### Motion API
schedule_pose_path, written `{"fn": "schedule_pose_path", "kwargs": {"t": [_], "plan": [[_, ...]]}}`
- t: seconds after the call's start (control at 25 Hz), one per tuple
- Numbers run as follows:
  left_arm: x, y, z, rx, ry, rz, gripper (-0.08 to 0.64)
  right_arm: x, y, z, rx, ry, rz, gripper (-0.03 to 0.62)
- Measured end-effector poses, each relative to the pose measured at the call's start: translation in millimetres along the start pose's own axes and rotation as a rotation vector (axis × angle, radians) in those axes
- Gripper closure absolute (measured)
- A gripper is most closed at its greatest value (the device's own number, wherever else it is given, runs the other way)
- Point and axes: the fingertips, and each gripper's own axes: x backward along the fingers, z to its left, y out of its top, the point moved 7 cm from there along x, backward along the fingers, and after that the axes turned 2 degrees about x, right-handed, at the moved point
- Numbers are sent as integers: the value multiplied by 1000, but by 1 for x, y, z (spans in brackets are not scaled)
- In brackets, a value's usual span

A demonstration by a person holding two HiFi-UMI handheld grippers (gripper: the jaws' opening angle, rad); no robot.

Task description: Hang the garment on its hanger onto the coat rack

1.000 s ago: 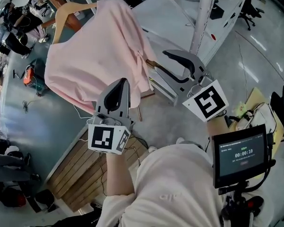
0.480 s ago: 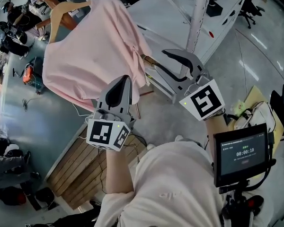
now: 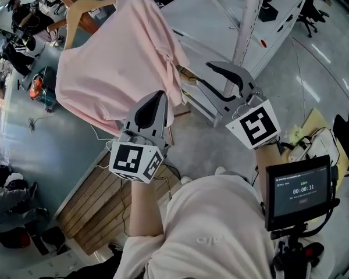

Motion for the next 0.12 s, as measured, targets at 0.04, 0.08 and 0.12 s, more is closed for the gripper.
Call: {"fn": "schedule_pose_path", "kwargs": {"t": [0.04, 0.08, 0.12], "plan": [[-1, -1, 0, -5, -1, 4, 554, 0, -1, 0, 2, -1, 0, 436], [-1, -1, -1, -9, -1, 7, 554, 0, -2, 0, 5, -3, -2, 436], [-2, -2, -1, -13, -2, 10, 554, 0, -4, 0, 9, -5, -5, 436]]}}
